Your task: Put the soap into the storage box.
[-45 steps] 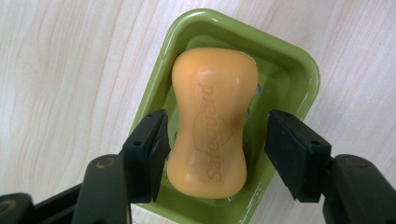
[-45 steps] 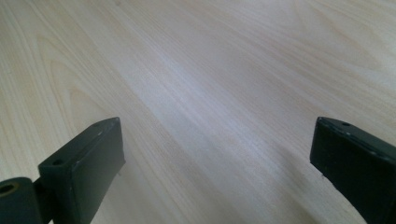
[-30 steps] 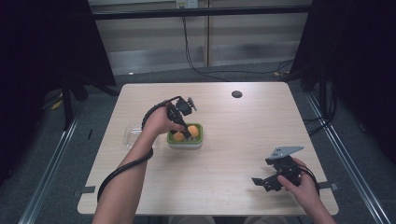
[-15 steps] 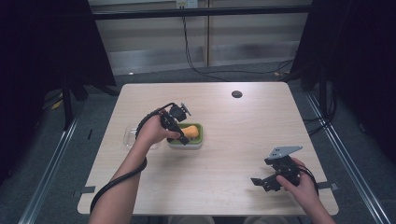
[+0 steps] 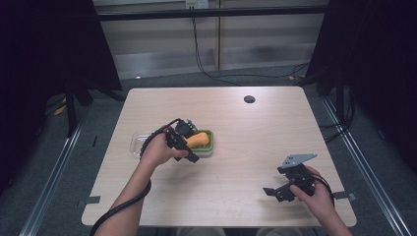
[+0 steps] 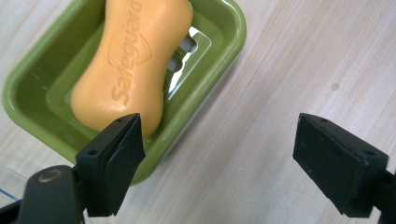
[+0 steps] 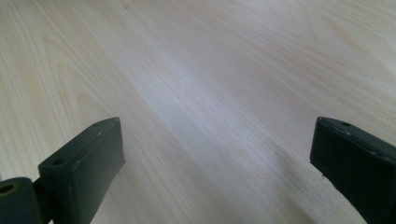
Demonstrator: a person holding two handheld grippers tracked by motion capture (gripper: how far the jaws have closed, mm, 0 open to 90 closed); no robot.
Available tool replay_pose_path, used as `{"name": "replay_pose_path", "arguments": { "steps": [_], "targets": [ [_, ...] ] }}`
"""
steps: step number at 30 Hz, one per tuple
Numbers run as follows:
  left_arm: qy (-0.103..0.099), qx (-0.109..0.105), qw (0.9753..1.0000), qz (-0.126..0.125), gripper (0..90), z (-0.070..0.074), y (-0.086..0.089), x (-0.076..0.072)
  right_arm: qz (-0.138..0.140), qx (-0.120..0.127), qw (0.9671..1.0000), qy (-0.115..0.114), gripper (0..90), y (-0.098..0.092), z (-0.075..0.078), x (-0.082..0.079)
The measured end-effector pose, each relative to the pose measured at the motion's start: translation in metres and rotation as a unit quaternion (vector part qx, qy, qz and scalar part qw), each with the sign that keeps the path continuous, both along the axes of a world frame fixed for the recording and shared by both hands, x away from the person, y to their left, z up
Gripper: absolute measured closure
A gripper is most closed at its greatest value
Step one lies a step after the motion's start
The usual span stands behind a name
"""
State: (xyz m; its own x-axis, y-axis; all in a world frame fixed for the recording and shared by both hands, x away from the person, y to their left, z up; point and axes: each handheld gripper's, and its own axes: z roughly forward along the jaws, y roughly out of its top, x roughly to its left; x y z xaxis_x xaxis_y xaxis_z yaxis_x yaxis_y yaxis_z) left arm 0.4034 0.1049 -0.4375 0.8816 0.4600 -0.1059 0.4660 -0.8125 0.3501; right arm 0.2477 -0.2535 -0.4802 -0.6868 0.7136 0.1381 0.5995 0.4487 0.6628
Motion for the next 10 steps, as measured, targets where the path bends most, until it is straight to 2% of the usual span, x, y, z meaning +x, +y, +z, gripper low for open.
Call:
{"name": "replay_pose_path", "arguments": {
  "steps": [6, 8, 10],
  "targets": [
    [0.002, -0.009, 0.9999, 0.01, 13.4, -0.007, 0.003, -0.008, 0.005, -0.003, 1.0, 0.0, 2.6, 0.002, -0.001, 0.001],
    [-0.01, -0.004, 0.9999, 0.011, 12.9, -0.008, 0.003, -0.011, 0.004, -0.002, 1.0, 0.0, 2.6, 0.003, -0.001, 0.001],
    [-0.009, -0.011, 0.9999, 0.01, 12.4, -0.009, 0.003, -0.014, 0.004, 0.001, 1.0, 0.002, 2.6, 0.004, 0.0, 0.0]
  ]
}}
